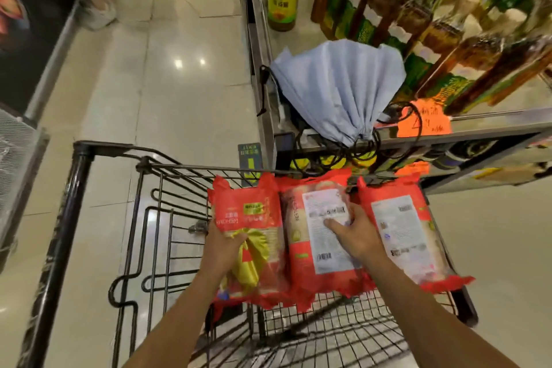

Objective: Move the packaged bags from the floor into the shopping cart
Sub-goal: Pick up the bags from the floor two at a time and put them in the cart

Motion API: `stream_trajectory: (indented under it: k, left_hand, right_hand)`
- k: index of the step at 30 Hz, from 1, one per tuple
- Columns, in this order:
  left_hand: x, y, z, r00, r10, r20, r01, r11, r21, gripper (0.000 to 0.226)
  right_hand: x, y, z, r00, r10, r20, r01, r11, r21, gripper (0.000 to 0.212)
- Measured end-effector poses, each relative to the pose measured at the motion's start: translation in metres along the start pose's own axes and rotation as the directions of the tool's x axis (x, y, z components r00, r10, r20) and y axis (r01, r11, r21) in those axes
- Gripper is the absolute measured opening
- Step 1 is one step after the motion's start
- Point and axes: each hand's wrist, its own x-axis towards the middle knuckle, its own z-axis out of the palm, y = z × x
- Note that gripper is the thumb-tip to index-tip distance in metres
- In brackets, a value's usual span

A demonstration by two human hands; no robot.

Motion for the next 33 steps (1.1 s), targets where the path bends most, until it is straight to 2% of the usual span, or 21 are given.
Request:
stream_trajectory:
  k: [3,5,9,12,14,16,19,24,26,28,33]
  left_hand:
    - [-0.002,-0.006,-0.004,0.999,-0.001,-0.052,0.003,0.999,0.035,0.045]
    - [-0.005,-0.005,-0.007,0.996,0.009,-0.089,-0.002,0.997,0.075,0.037]
    - [-0.020,0.003,-0.012,0.982,0.127,-0.142,-0.088,0.963,0.253,0.037]
    - [-0.041,0.027,-0.018,0.941,0.332,-0.071,-0.261,0.841,0.474,0.055]
    - [-0.063,0.056,-0.017,0.877,0.480,0.026,-0.381,0.661,0.646,0.066]
    - [-0.088,0.088,-0.013,0.790,0.601,0.119,-0.478,0.482,0.734,0.072]
    - [-0.138,0.133,-0.003,0.652,0.727,0.214,-0.572,0.288,0.768,0.074]
    - [-0.249,0.183,0.055,0.316,0.870,0.380,-0.676,-0.074,0.733,0.072]
    - [-0.317,0.193,0.090,0.205,0.868,0.451,-0.685,-0.202,0.700,0.075]
    - [-0.388,0.193,0.131,0.093,0.854,0.511,-0.686,-0.317,0.655,0.079]
    - [-0.564,0.168,0.249,-0.208,0.747,0.631,-0.713,-0.558,0.425,0.082]
  right_hand:
    - [-0.002,-0.009,0.000,1.000,-0.024,0.004,0.024,0.999,-0.032,0.079]
    - [-0.009,-0.017,-0.002,0.998,-0.051,0.025,0.053,0.996,-0.069,0.075]
    - [-0.026,-0.024,-0.008,0.987,-0.157,0.017,0.157,0.961,-0.227,0.082]
    - [-0.049,-0.038,-0.019,0.978,-0.210,0.008,0.194,0.888,-0.418,0.088]
    - [-0.071,-0.050,-0.031,0.943,-0.334,-0.004,0.282,0.803,-0.524,0.083]
    - [-0.096,-0.058,-0.047,0.894,-0.448,-0.013,0.355,0.725,-0.589,0.081]
    - [-0.144,-0.063,-0.079,0.843,-0.532,-0.081,0.378,0.692,-0.614,0.081]
    - [-0.241,-0.023,-0.155,0.704,-0.636,-0.314,0.334,0.688,-0.644,0.075]
    - [-0.284,0.016,-0.196,0.688,-0.616,-0.383,0.262,0.704,-0.660,0.080]
    - [-0.331,0.067,-0.238,0.682,-0.554,-0.478,0.128,0.734,-0.667,0.083]
    - [-0.471,0.222,-0.322,0.564,-0.302,-0.768,-0.229,0.837,-0.497,0.083]
